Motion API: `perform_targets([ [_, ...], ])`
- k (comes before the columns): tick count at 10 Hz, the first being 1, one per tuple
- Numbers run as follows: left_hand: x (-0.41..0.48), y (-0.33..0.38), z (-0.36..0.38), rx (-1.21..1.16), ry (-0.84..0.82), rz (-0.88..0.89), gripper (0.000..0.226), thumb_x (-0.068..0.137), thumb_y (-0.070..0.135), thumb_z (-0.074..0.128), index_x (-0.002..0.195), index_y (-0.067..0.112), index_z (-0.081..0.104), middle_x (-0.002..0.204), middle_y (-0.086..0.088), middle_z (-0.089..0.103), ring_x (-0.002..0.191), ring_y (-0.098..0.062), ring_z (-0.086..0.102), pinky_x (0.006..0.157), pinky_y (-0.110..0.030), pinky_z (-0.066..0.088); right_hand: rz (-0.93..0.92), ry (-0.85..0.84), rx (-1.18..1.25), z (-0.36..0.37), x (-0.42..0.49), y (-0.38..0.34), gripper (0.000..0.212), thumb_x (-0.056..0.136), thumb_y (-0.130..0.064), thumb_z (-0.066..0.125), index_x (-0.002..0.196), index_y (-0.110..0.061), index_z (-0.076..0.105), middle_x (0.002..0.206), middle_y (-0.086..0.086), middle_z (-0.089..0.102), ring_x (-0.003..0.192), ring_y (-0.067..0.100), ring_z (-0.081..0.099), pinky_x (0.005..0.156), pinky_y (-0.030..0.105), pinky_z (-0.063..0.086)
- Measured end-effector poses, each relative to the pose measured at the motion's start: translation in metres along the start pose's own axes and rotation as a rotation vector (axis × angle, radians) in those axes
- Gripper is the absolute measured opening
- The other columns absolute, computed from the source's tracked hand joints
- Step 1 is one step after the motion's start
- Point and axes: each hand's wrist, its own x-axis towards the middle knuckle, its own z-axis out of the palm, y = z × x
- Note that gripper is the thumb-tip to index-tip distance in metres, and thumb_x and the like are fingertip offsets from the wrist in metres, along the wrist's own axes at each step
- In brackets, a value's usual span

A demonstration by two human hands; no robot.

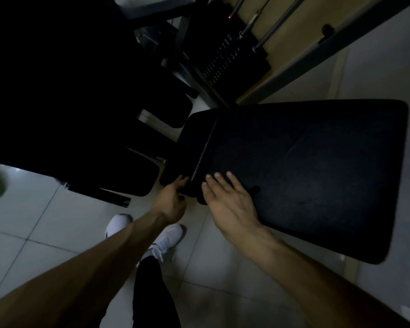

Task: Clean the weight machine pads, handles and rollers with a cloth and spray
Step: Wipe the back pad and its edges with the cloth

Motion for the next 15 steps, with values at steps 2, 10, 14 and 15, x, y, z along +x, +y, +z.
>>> perform_targets([
  [2, 0.010, -0.018, -0.003, -0.017, -0.026, 0.036, 0.067, 0.093, -0.008, 0.044, 0.156, 0.014, 0.040, 0.165, -0.004, 0.031, 0.153, -0.019, 0.029, 0.112, -0.013, 0.019, -0.058, -0.133, -0.017, -0.001, 0.053, -0.020, 0.052, 0.106, -0.018, 0.043, 0.157, -0.014, 0.036, 0.169, 0.007, 0.024, 0.158, 0.025, 0.013, 0.128, 0.046, -0.005],
  [10, 0.010, -0.011, -0.007, -0.099, -0.009, 0.020, 0.064, 0.092, -0.011, 0.037, 0.153, 0.008, 0.044, 0.165, -0.005, 0.030, 0.155, -0.020, 0.023, 0.125, -0.026, 0.016, 0.102, -0.003, 0.043, -0.016, 0.084, 0.026, 0.043, 0.096, -0.007, 0.053, 0.138, -0.015, 0.062, 0.149, 0.005, 0.055, 0.149, 0.027, 0.035, 0.126, 0.044, 0.009],
  [14, -0.011, 0.003, -0.013, -0.118, -0.087, -0.070, 0.052, 0.101, -0.007, 0.038, 0.149, 0.008, 0.049, 0.157, -0.007, 0.046, 0.146, -0.019, 0.040, 0.099, -0.006, 0.026, 0.118, 0.159, 0.622, 0.021, -0.083, -0.031, 0.050, 0.091, 0.006, 0.057, 0.132, -0.020, 0.067, 0.133, -0.005, 0.065, 0.121, 0.016, 0.061, 0.107, 0.032, 0.050],
  [15, -0.017, 0.016, -0.014, -0.095, -0.092, -0.052, 0.054, 0.101, -0.007, 0.040, 0.153, 0.008, 0.045, 0.160, -0.006, 0.040, 0.149, -0.016, 0.034, 0.105, -0.007, 0.021, 1.026, -0.125, 1.670, 0.045, -0.056, -0.045, 0.034, 0.100, 0.000, 0.054, 0.129, -0.015, 0.066, 0.120, 0.004, 0.069, 0.107, 0.025, 0.068, 0.093, 0.035, 0.056],
])
